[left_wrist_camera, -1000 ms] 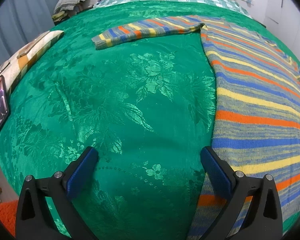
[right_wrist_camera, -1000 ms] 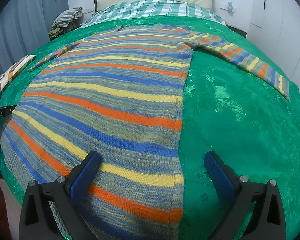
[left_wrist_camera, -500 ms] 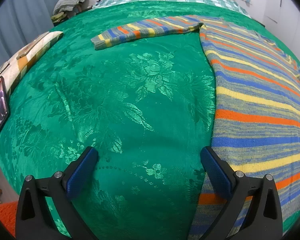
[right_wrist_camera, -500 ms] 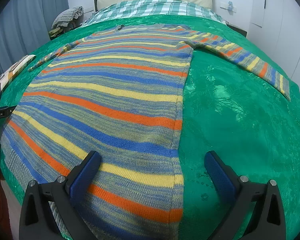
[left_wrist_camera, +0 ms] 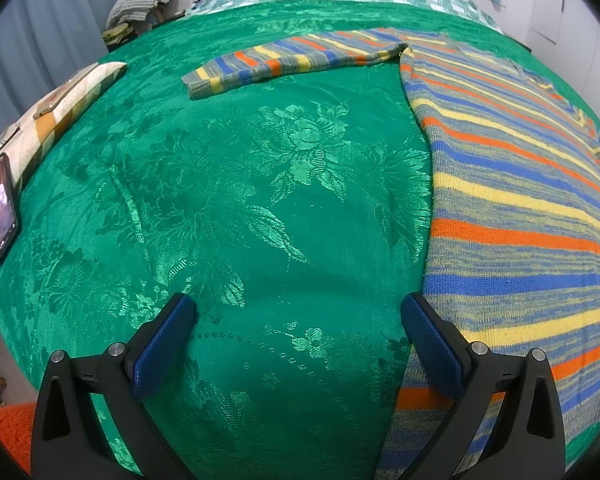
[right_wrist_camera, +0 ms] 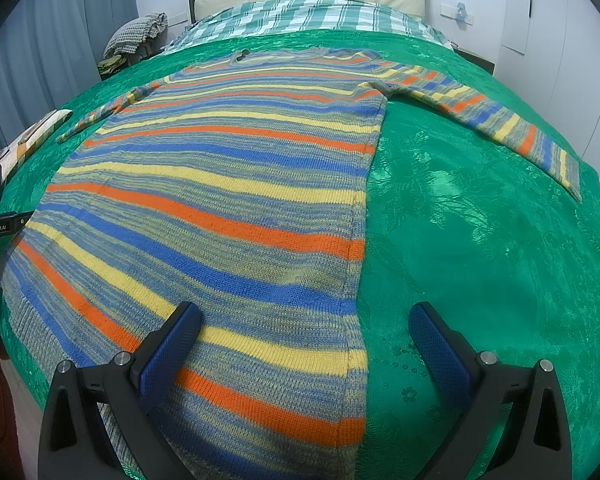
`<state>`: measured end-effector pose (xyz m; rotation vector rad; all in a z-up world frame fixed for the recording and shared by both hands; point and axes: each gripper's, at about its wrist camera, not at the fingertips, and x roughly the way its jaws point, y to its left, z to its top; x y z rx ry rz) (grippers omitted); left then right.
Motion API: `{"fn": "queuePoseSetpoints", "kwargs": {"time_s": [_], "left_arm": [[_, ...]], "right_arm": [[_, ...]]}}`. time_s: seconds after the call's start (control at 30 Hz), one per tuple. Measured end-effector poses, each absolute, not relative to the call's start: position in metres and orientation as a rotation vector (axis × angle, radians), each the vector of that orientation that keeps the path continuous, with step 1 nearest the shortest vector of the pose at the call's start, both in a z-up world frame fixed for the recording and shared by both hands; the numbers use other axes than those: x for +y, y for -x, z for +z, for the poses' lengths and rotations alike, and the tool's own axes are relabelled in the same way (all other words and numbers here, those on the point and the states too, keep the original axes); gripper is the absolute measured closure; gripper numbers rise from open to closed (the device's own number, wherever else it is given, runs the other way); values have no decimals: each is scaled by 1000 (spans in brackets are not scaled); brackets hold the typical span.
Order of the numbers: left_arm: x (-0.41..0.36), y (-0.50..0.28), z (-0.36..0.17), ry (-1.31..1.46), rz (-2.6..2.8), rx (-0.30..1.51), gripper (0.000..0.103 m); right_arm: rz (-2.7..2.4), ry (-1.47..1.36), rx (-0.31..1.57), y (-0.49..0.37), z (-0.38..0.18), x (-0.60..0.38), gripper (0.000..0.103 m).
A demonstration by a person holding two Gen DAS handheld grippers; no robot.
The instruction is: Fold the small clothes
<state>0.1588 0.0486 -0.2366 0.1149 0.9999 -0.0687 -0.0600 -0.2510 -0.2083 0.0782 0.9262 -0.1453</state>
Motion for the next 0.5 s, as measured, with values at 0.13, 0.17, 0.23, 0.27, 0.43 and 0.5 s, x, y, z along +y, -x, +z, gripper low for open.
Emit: {"fn": "queuePoseSetpoints", "kwargs": {"time_s": [0.13, 0.17, 0.23, 0.27, 0.43, 0.5], "left_arm": [[48, -159, -237, -114, -69, 1001, 0], [48, -159, -236, -115, -69, 1001, 0], [49, -159, -237, -114, -69, 1003, 0], [48, -159, -237, -115, -69, 1004, 0], [48, -159, -237, -114, -69, 1005, 0], [48, -159, -237, -115, -69, 1004, 0]], "right_arm": [[-145, -78, 927, 60, -208, -251, 0], [-145, -78, 927, 60, -208, -251, 0], [-145, -78, 927, 60, -208, -251, 0], [-145, -78, 927, 60, -208, -251, 0], [-145, -78, 927, 60, -208, -251, 0], [-145, -78, 927, 60, -208, -251, 0]]}}
